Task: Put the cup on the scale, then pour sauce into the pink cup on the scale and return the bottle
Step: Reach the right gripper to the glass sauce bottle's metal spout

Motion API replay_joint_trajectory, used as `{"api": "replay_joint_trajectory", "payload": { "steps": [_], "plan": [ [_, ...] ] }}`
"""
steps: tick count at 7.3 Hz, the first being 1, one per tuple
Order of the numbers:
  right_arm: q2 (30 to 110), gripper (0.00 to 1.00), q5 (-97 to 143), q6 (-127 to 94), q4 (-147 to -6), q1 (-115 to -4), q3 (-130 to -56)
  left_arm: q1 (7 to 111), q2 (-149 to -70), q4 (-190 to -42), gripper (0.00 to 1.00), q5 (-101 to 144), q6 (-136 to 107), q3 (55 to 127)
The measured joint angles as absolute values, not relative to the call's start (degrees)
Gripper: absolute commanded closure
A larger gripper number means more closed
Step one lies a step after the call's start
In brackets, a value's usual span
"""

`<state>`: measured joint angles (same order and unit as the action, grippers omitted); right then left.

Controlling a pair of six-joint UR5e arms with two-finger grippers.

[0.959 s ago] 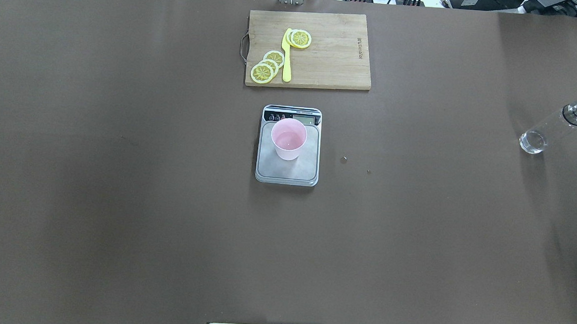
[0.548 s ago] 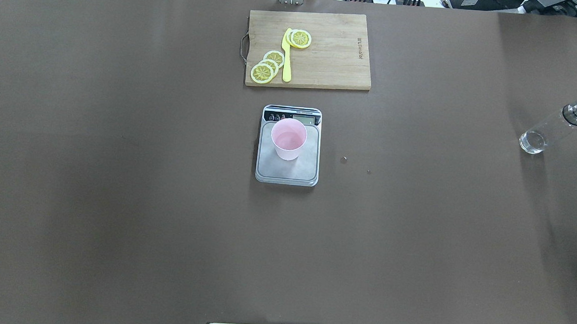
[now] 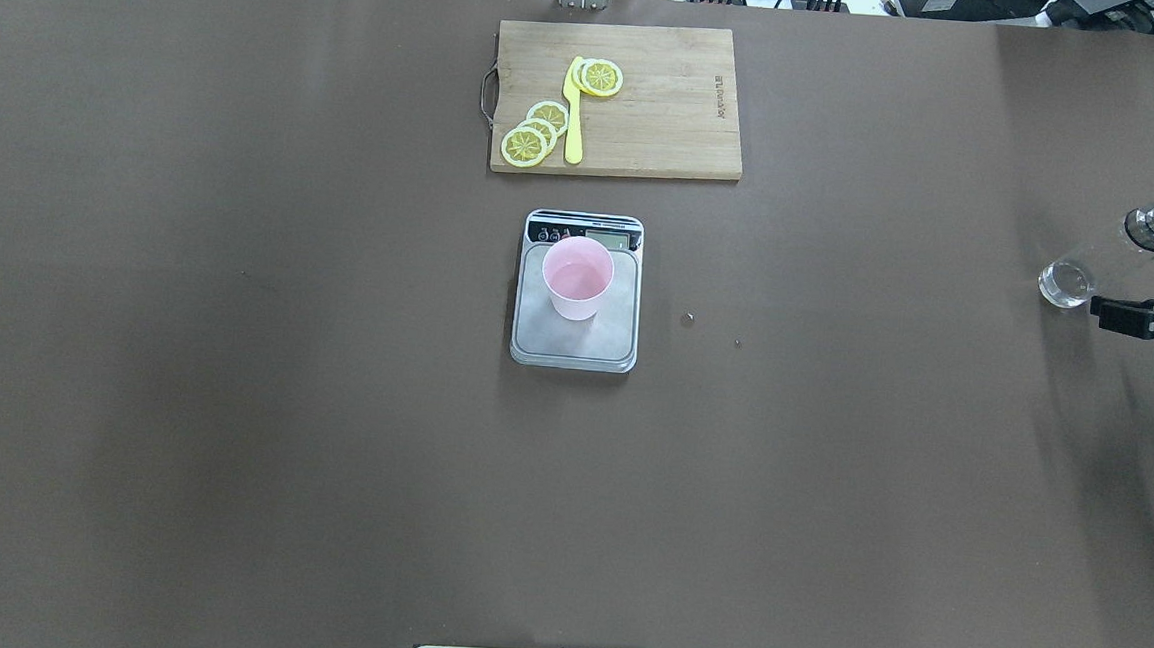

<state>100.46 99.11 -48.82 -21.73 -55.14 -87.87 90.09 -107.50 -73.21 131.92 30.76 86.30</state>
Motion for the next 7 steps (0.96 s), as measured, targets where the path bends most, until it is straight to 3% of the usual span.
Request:
{"api": "replay_joint_trajectory", "payload": {
  "steps": [7],
  "plan": [
    [94.8,0.00,90.3,-52.9,-19.4,-51.5,-81.1,90.0,-107.6,-73.2,0.02,131.9,30.8,86.1]
  ]
}}
